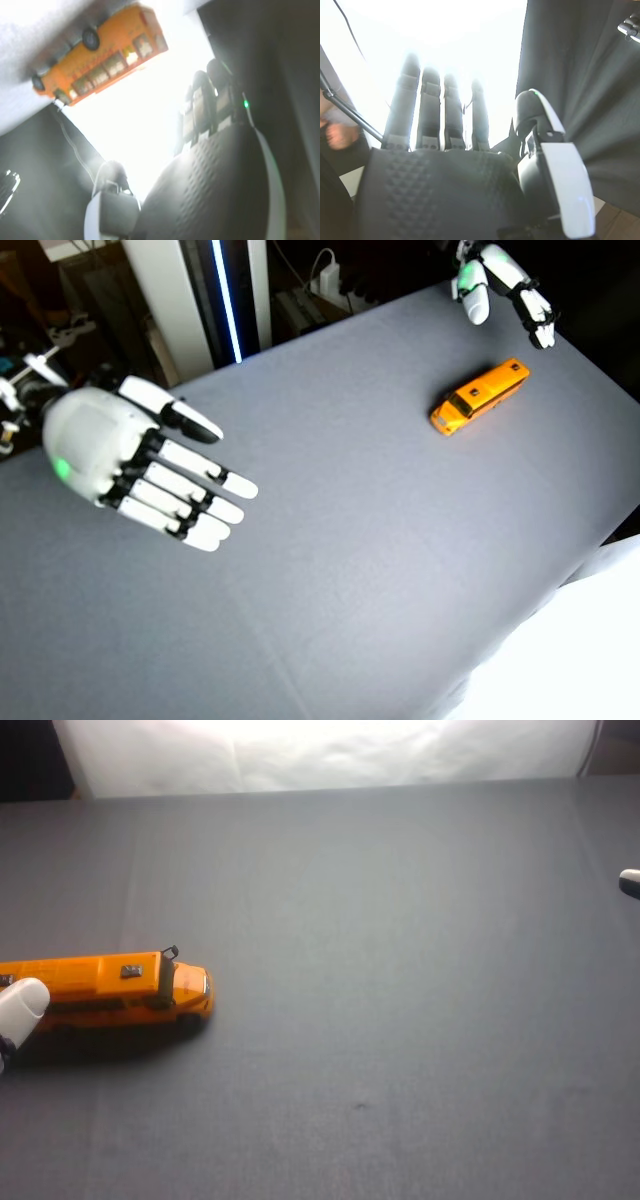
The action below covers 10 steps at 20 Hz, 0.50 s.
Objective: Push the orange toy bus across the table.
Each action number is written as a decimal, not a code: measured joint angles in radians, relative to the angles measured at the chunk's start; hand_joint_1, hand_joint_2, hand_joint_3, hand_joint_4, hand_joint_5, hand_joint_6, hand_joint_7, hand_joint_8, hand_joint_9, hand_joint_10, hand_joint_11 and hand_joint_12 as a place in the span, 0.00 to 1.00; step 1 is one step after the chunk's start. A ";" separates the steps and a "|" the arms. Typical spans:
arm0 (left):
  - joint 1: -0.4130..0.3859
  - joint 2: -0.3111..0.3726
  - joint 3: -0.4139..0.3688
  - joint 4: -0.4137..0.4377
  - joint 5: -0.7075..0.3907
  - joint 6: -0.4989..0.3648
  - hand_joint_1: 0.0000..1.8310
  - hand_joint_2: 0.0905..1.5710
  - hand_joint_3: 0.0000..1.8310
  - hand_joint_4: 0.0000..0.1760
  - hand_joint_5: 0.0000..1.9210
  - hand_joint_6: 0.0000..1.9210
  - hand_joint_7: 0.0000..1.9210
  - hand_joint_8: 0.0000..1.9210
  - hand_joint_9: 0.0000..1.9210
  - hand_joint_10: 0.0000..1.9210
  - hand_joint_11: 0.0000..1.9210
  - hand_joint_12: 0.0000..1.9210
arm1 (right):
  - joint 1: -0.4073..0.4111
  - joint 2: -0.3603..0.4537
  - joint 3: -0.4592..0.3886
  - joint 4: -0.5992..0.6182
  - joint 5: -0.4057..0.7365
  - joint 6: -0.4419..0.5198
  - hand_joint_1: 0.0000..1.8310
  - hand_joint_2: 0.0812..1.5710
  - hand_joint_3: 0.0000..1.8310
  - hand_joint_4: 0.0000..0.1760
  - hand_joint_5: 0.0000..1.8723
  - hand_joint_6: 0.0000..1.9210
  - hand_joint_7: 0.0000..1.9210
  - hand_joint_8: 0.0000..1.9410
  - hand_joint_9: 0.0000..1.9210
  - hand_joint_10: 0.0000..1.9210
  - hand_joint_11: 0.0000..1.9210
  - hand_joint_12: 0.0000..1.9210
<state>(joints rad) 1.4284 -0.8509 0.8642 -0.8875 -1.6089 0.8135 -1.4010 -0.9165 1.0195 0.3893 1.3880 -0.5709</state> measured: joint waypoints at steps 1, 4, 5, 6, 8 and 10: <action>0.000 -0.007 0.006 -0.006 0.006 -0.004 0.00 0.71 0.00 0.75 0.13 0.00 0.12 0.00 0.14 0.00 0.00 0.20 | 0.000 0.000 0.000 -0.002 -0.002 0.000 0.20 0.87 0.00 0.32 0.22 0.00 0.17 0.00 0.16 0.00 0.19 0.02; 0.000 -0.013 0.014 -0.026 0.027 -0.008 0.00 0.69 0.00 0.69 0.13 0.00 0.12 0.00 0.14 0.00 0.00 0.17 | 0.000 0.000 0.000 0.003 -0.002 0.000 0.20 0.86 0.00 0.32 0.22 0.00 0.17 0.00 0.16 0.00 0.18 0.02; 0.000 -0.018 0.023 -0.030 0.039 -0.009 0.00 0.69 0.00 0.68 0.13 0.00 0.12 0.00 0.14 0.00 0.00 0.17 | 0.000 0.000 0.000 0.000 -0.002 0.002 0.20 0.86 0.00 0.32 0.22 0.00 0.17 0.00 0.16 0.00 0.18 0.02; 0.000 -0.019 0.024 -0.036 0.052 -0.009 0.00 0.69 0.00 0.68 0.13 0.00 0.12 0.00 0.14 0.00 0.00 0.17 | 0.000 0.000 0.000 -0.002 -0.002 0.002 0.20 0.86 0.00 0.31 0.22 0.00 0.17 0.00 0.16 0.00 0.18 0.02; 0.000 -0.020 0.024 -0.038 0.069 -0.009 0.00 0.67 0.00 0.76 0.14 0.00 0.13 0.00 0.14 0.00 0.00 0.20 | 0.000 0.000 0.000 -0.001 -0.002 0.002 0.21 0.87 0.00 0.33 0.23 0.00 0.18 0.00 0.16 0.00 0.19 0.02; 0.000 -0.022 0.026 -0.038 0.075 -0.009 0.00 0.67 0.00 0.86 0.13 0.00 0.14 0.00 0.14 0.00 0.04 0.22 | 0.000 -0.001 0.000 -0.002 -0.003 0.002 0.20 0.86 0.00 0.28 0.23 0.00 0.18 0.00 0.17 0.00 0.19 0.02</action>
<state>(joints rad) 1.4284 -0.8726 0.8906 -0.9253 -1.5341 0.8043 -1.4010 -0.9173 1.0195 0.3874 1.3853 -0.5686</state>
